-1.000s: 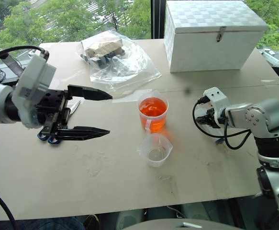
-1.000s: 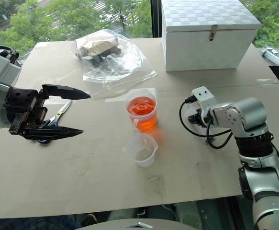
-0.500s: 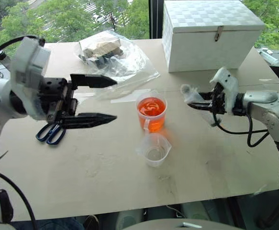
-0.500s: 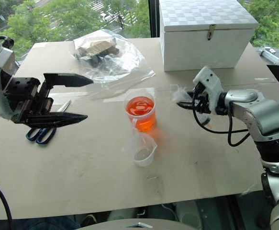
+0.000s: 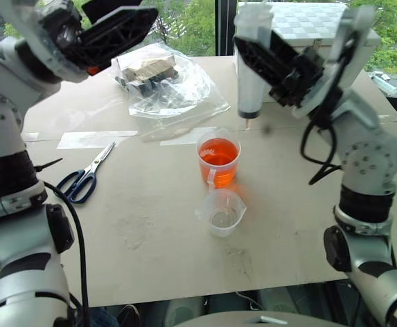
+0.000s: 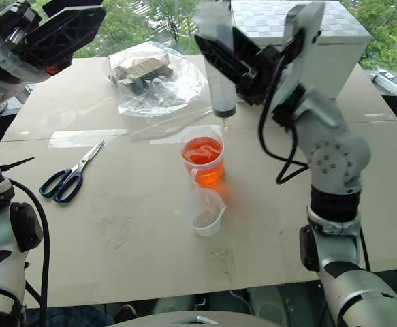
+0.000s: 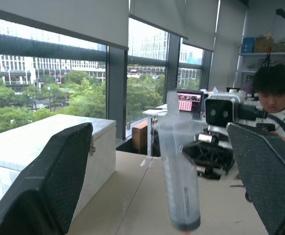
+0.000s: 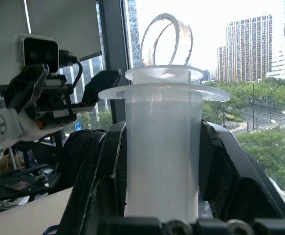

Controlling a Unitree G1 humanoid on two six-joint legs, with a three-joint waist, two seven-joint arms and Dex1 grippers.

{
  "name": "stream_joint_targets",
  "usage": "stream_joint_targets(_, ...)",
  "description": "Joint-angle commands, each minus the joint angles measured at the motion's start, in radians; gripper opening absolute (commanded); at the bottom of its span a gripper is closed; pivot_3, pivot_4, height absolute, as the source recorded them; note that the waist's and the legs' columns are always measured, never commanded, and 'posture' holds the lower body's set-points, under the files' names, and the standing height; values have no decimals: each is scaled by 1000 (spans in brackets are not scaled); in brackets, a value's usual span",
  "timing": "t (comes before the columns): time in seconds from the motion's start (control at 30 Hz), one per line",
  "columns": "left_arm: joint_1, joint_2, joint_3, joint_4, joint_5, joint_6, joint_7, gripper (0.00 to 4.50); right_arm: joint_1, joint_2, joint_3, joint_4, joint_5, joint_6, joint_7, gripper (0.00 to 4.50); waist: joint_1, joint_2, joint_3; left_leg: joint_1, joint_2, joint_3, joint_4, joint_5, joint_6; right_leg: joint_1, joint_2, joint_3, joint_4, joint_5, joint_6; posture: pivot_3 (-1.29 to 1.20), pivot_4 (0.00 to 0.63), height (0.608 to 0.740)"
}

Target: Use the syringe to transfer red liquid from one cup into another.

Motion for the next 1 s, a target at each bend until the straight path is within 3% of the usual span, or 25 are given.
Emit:
stream_joint_targets(0.03, -64, -17, -13, 32, 25, -10, -59, 4500, 31, 63, 89, 24, -110, -164, 27, 1468, -3, 0, 0, 0, 0, 0, 0, 0, 0, 0, 1, 0, 0, 0, 0, 0, 150, 740)
stream_joint_targets(0.5, -29, -39, -61, 6, 120, -2, -143, 4500, 124, 178, 184, 196, -259, -442, 111, 1468, -23, 0, 0, 1, 0, -2, 0, 1, -2, 0, 0, 0, -1, 0, 0, 0, 150, 740)
stream_joint_targets(1.0, 30, -92, -142, -9, 250, -52, -199, 4500, 161, 207, 191, 285, -308, -549, 151, 1468, -23, 0, 0, 1, 0, -2, 1, 1, -2, 0, -1, 0, 0, 0, 0, 0, 150, 740)
